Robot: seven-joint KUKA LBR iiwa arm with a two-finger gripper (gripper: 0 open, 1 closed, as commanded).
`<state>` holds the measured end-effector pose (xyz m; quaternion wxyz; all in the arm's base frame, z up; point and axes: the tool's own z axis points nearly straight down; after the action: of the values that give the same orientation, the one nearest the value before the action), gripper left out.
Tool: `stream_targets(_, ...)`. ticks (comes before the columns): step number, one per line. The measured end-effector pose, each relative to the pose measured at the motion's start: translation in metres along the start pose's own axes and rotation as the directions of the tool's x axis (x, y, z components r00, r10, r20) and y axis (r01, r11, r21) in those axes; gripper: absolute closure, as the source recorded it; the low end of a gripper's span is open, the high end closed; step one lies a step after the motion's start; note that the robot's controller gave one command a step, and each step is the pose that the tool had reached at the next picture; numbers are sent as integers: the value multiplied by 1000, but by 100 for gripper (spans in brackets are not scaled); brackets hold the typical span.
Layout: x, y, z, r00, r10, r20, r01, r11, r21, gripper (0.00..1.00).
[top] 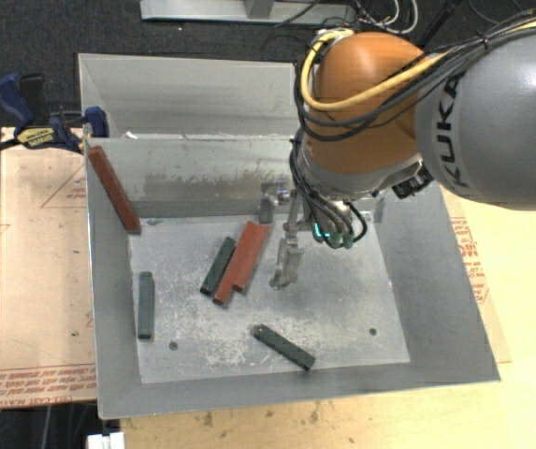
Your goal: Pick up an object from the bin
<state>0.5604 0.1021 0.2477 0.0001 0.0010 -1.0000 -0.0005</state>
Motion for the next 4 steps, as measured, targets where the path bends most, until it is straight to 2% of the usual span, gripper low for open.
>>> stream_targets(1,0,0,-1,1000,2,1,-2,1000,0,0)
stream_targets(2,-9,5,28,998,-63,9,63,998,0,0)
stream_targets(3,-10,15,87,979,-204,6,204,979,1,0)
stream_targets(4,-9,1,154,922,-387,5,387,922,1,0)
